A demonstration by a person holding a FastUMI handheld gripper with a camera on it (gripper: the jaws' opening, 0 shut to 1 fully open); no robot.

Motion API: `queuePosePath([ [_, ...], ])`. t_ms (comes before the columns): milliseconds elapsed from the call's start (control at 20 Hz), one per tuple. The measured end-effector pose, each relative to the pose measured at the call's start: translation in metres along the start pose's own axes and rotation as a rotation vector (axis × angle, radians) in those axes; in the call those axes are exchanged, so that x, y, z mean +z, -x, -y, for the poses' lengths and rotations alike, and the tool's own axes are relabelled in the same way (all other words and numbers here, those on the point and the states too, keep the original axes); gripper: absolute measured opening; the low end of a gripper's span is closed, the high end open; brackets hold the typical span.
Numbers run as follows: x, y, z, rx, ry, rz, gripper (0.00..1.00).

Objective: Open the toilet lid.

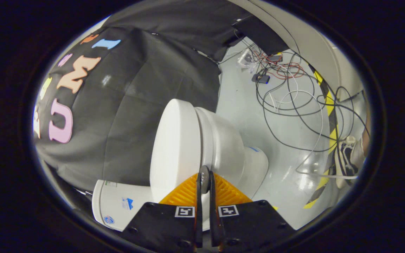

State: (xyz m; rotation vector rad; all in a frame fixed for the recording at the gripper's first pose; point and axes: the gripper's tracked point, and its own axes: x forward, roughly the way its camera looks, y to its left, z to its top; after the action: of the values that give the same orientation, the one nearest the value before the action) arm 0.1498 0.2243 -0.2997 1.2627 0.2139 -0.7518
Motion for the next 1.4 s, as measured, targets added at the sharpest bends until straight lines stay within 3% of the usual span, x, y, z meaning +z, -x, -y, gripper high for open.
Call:
queuePosePath([
  [150,0.007,0.013,-0.026,0.056,0.021,0.050,0.10],
  [350,0.011,0.031,-0.056,0.083,0.147,0.067,0.10],
  [600,0.009,0.058,-0.112,0.198,0.246,0.106,0.10],
  [1400,-0.066,0.118,-0.243,0.492,0.694,0.071,0.10],
])
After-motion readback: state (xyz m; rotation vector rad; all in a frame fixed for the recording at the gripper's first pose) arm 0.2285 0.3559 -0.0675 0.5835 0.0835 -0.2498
